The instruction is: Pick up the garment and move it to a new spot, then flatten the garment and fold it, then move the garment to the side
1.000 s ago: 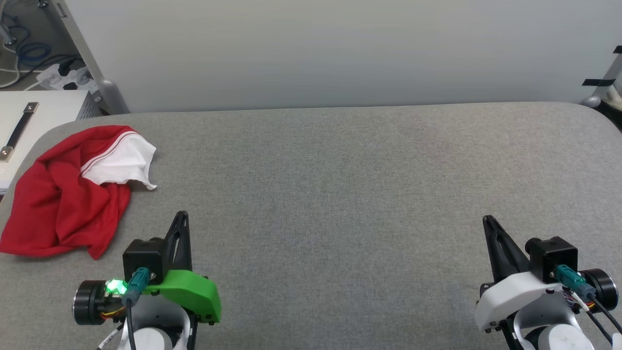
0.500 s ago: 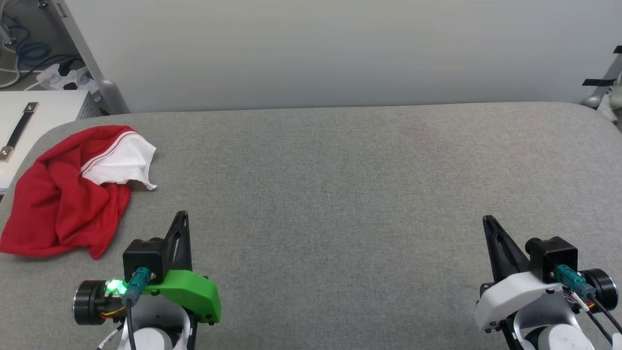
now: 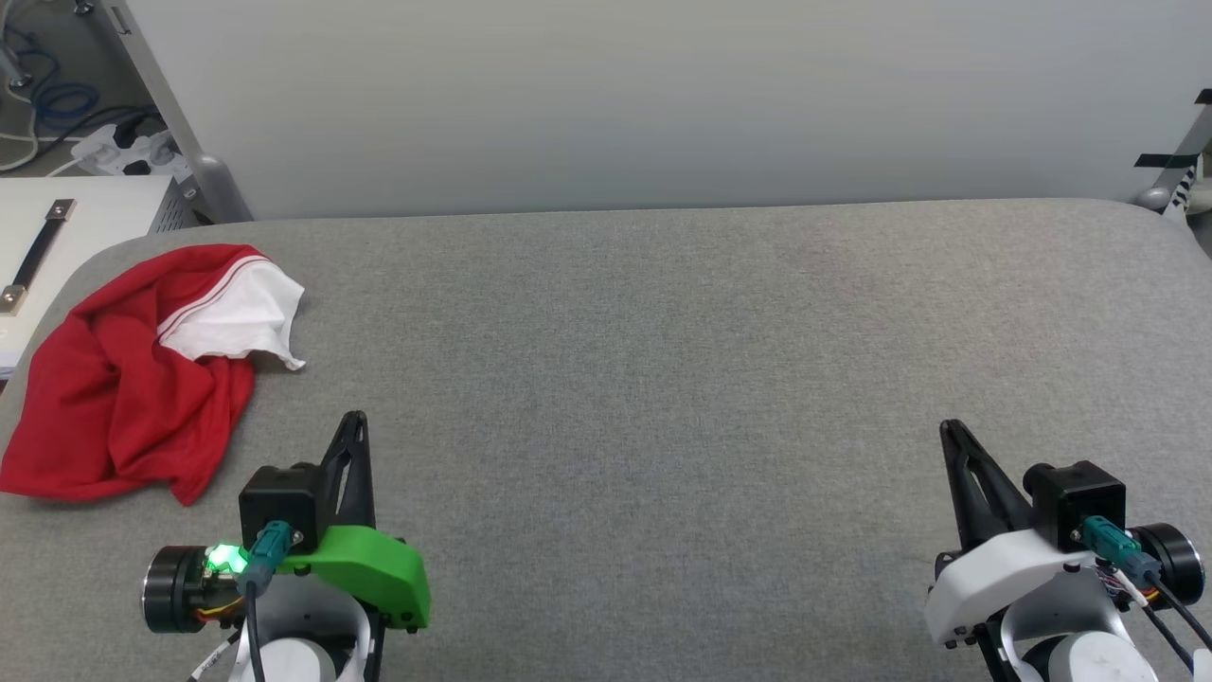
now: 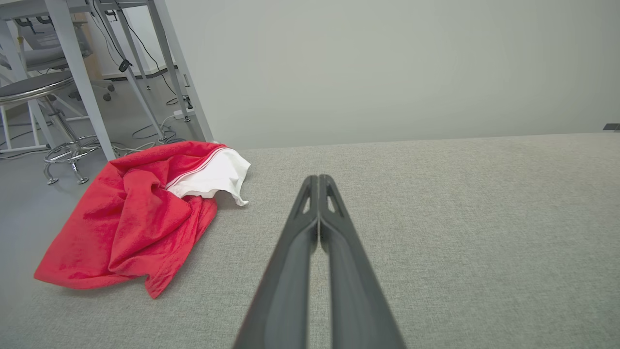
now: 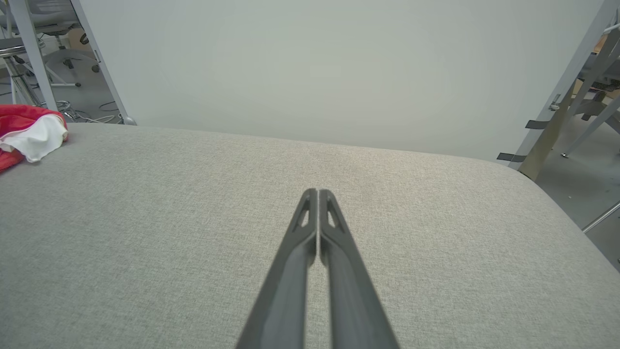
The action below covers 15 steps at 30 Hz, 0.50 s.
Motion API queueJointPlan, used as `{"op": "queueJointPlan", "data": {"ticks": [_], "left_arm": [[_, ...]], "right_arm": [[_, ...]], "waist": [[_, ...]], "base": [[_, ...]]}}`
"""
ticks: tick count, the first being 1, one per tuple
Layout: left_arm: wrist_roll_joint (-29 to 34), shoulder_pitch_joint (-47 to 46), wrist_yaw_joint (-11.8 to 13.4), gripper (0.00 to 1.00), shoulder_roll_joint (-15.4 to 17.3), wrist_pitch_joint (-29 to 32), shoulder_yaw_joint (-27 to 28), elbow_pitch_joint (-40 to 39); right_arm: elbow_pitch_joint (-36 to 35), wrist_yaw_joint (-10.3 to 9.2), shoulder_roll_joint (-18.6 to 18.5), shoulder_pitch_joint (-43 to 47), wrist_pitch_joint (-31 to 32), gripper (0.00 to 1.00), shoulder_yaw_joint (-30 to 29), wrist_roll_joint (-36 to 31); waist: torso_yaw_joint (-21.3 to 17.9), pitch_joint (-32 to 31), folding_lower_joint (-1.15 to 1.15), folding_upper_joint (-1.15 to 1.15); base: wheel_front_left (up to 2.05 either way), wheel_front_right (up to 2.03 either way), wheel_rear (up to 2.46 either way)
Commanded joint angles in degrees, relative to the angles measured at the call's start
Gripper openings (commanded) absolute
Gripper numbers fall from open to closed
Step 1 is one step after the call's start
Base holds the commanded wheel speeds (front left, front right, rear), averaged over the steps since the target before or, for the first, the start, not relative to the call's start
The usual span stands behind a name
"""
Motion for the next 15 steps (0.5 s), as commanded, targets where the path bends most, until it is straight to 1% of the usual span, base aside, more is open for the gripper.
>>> {"op": "queueJointPlan", "data": {"ticks": [1,15], "left_arm": [[0.0,0.0,0.0,1.00,0.0,0.0,0.0,0.0],[-1.1,0.2,0.0,1.00,0.0,-1.4,-0.3,0.7]], "right_arm": [[0.0,0.00,0.0,0.0,0.0,1.00,0.0,0.0],[0.5,-0.01,0.0,0.2,-1.4,1.00,-0.5,0.7]], "waist": [[0.0,0.0,0.00,0.00],[0.0,0.1,0.00,0.00]], "base": [[0.00,0.00,0.00],[0.00,0.00,0.00]]}}
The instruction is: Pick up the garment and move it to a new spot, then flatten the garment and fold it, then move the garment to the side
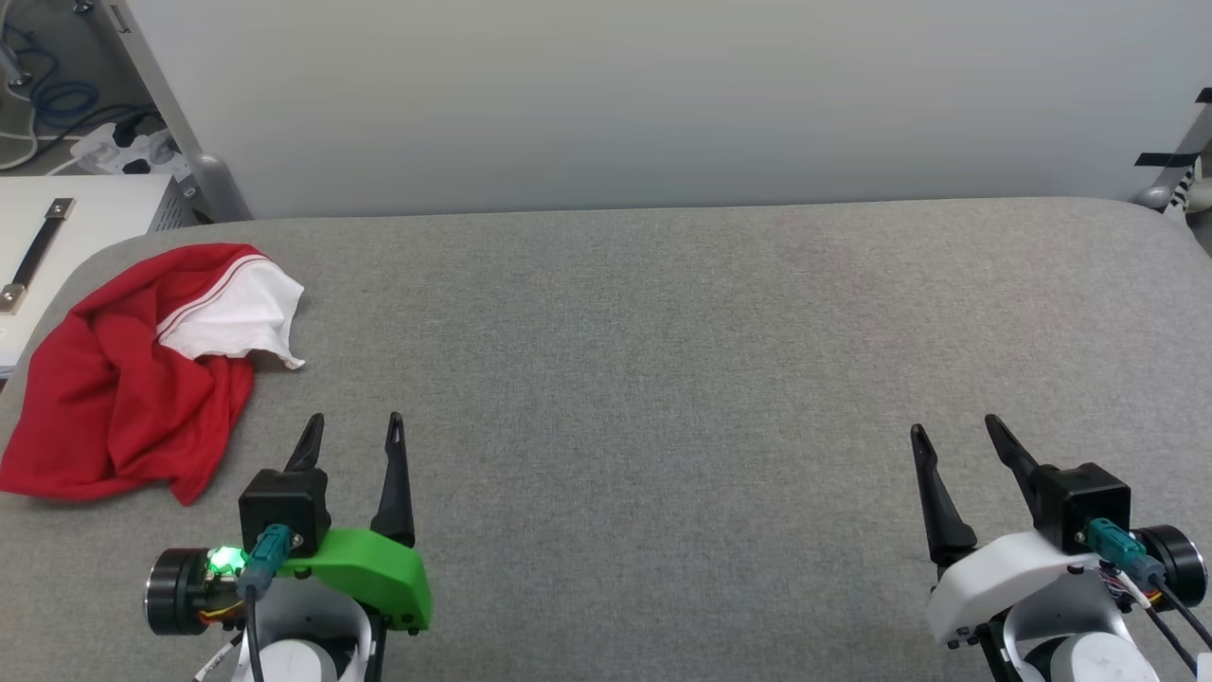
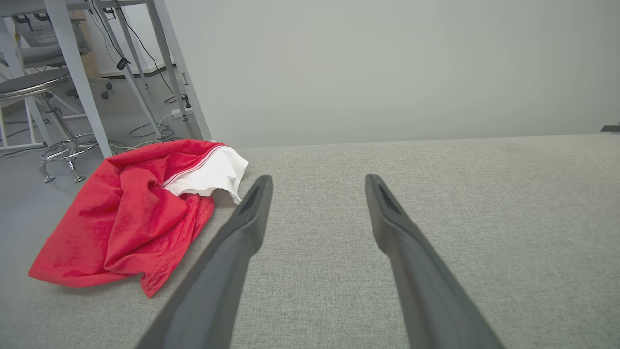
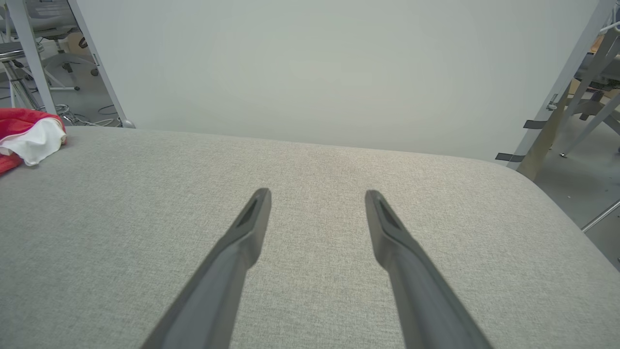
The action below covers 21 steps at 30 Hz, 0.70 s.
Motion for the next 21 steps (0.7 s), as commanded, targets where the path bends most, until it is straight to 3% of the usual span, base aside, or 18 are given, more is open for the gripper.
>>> {"op": "queueJointPlan", "data": {"ticks": [1,21], "left_arm": [[-0.6,0.3,0.0,1.00,0.0,-0.7,-0.2,0.2],[-2.6,0.7,-0.3,1.00,-0.1,-3.1,-0.8,0.6]], "right_arm": [[0.2,-0.01,0.0,0.2,-0.7,1.00,-0.2,0.4],[-0.6,-0.02,0.0,0.3,-3.0,1.00,-0.6,2.1]], "waist": [[0.0,0.0,0.00,0.00],[0.1,0.0,0.00,0.00]], "base": [[0.00,0.00,0.00],[0.00,0.00,0.00]]}}
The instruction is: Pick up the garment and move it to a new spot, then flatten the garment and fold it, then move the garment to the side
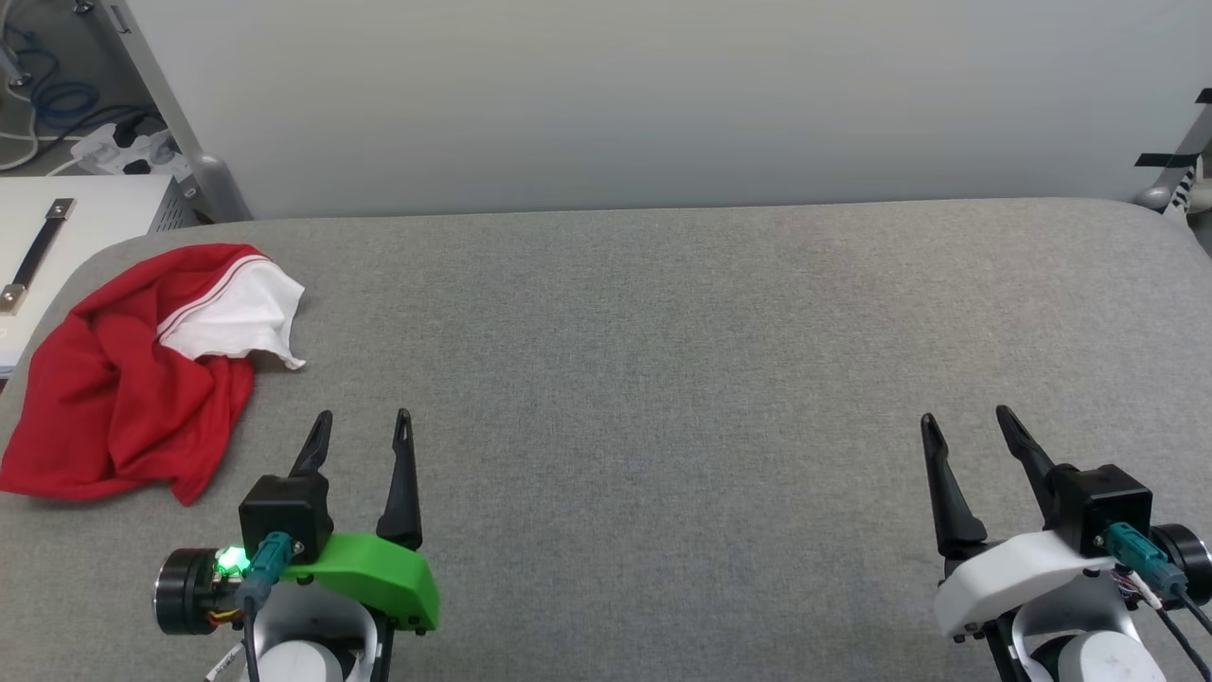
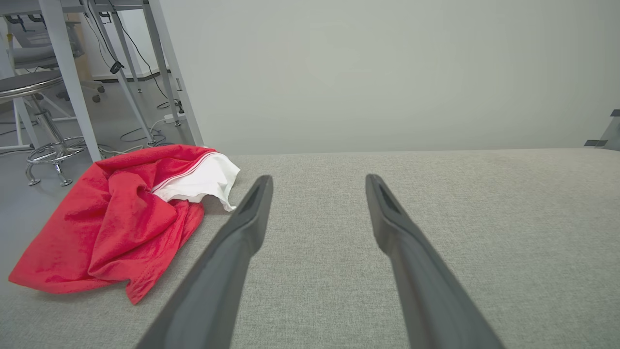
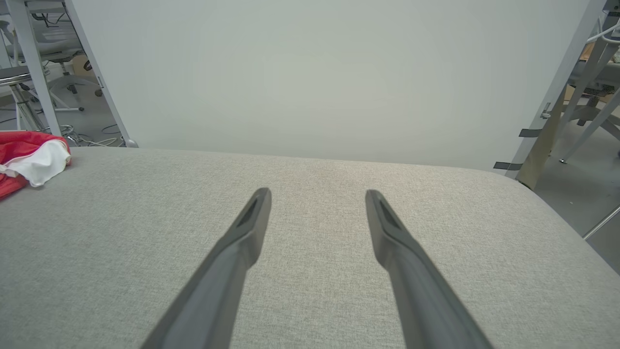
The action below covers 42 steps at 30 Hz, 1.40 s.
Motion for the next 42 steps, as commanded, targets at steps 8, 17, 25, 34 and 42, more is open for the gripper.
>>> {"op": "queueJointPlan", "data": {"ticks": [8,17,25,34,42], "left_arm": [[-1.1,0.8,-0.6,1.00,-0.1,-1.5,-0.1,-1.2],[-1.8,1.1,-0.8,1.00,-0.2,-2.5,-0.3,-1.5],[-2.7,1.2,-1.1,1.00,-0.2,-3.5,-1.0,0.2],[-3.3,1.1,-1.5,1.00,-0.2,-4.8,-1.2,-0.5],[-4.5,1.6,-2.1,1.00,-0.2,-5.7,-2.3,1.6]], "right_arm": [[-1.2,-0.02,0.0,0.4,-1.6,1.00,-0.2,-0.2],[-1.8,-0.03,0.0,0.6,-2.6,1.00,-0.5,-0.4],[-0.8,-0.03,0.0,0.6,-3.5,1.00,-1.0,-0.6],[-1.7,-0.04,0.1,0.6,-4.8,1.00,-1.5,0.1],[-0.5,-0.04,0.1,1.0,-5.8,1.00,-1.5,0.2]], "waist": [[0.2,0.2,0.00,0.00],[0.5,0.5,0.00,0.00],[0.6,0.7,0.00,0.00],[0.6,0.9,0.00,0.00],[0.6,0.9,0.00,0.00]], "base": [[0.00,0.00,0.00],[0.00,0.00,0.00],[0.00,0.00,0.00],[0.00,0.00,0.00],[0.00,0.00,0.00]]}}
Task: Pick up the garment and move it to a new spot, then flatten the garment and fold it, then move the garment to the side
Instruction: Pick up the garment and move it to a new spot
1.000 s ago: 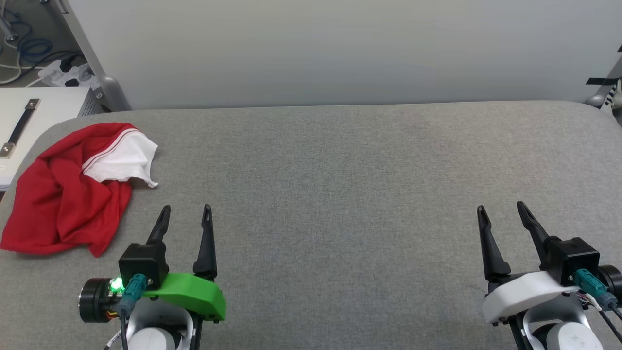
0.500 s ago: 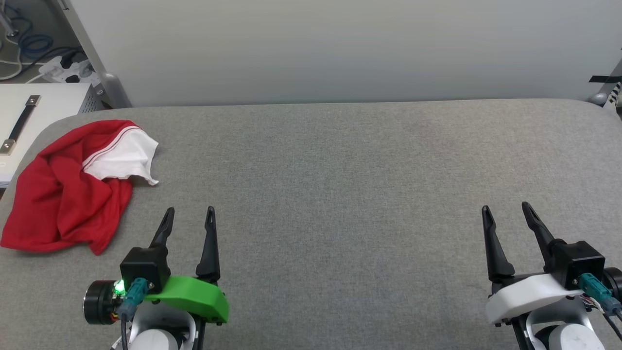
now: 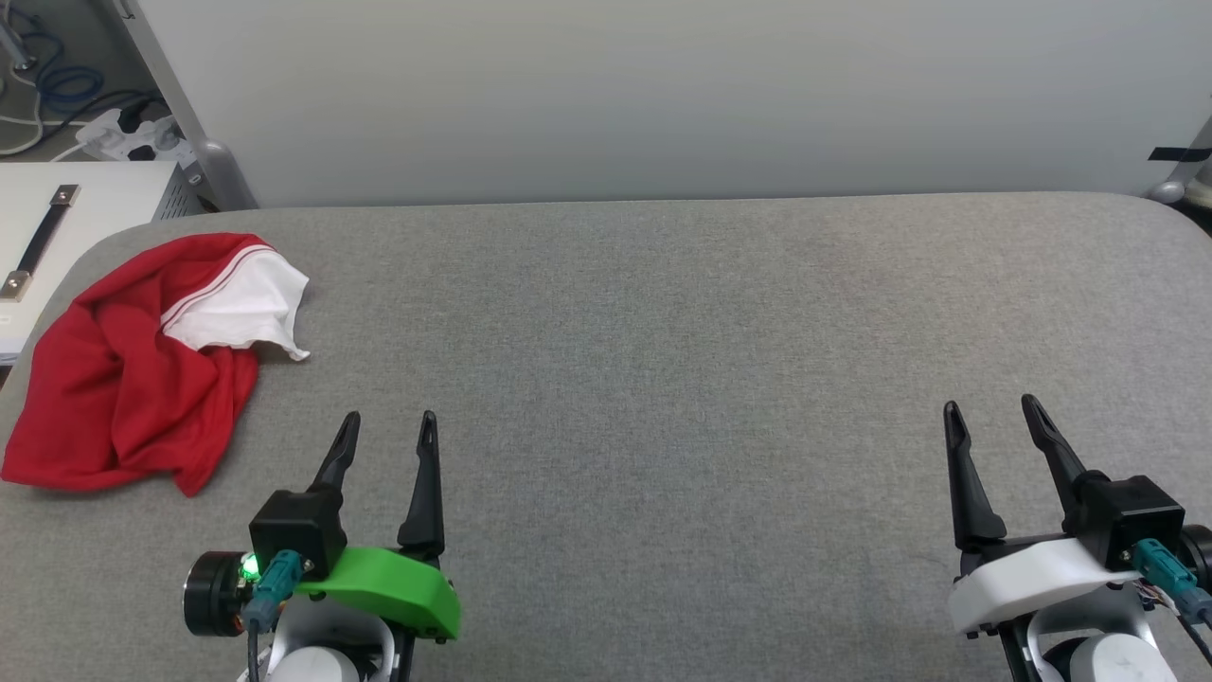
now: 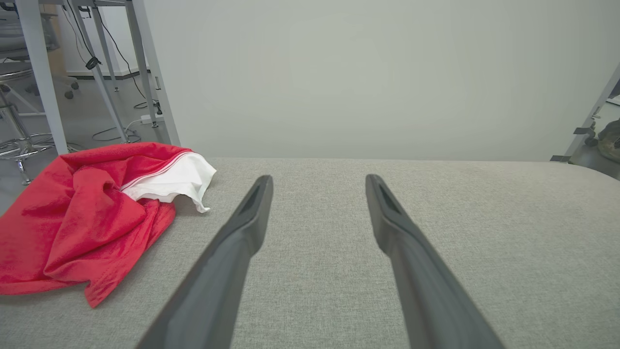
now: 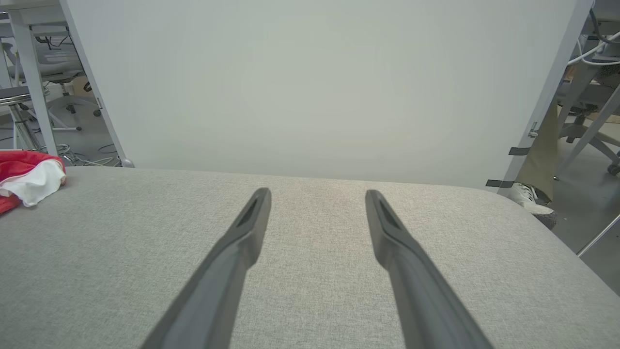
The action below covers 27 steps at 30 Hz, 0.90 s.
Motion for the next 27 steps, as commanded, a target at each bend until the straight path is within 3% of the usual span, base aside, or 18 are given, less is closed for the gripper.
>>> {"op": "queueJointPlan", "data": {"ticks": [1,16,27], "left_arm": [[-0.8,1.4,-0.5,1.00,-0.2,-0.5,-0.1,0.3],[-2.2,1.2,-0.9,1.00,-0.3,-2.3,-0.8,1.7],[-3.1,1.1,-0.9,1.00,-0.3,-3.6,-1.2,2.4]], "right_arm": [[0.3,-0.04,0.1,0.7,-0.8,1.00,-0.1,0.3],[1.8,-0.05,0.1,0.8,-2.6,1.00,-0.3,0.7],[2.1,-0.05,0.1,1.3,-3.9,1.00,1.2,0.9]], "waist": [[0.0,0.0,0.00,0.00],[0.7,0.6,0.00,0.00],[6.0,0.9,0.00,0.00]], "base": [[0.00,0.00,0.00],[0.00,0.00,0.00],[0.00,0.00,0.00]]}}
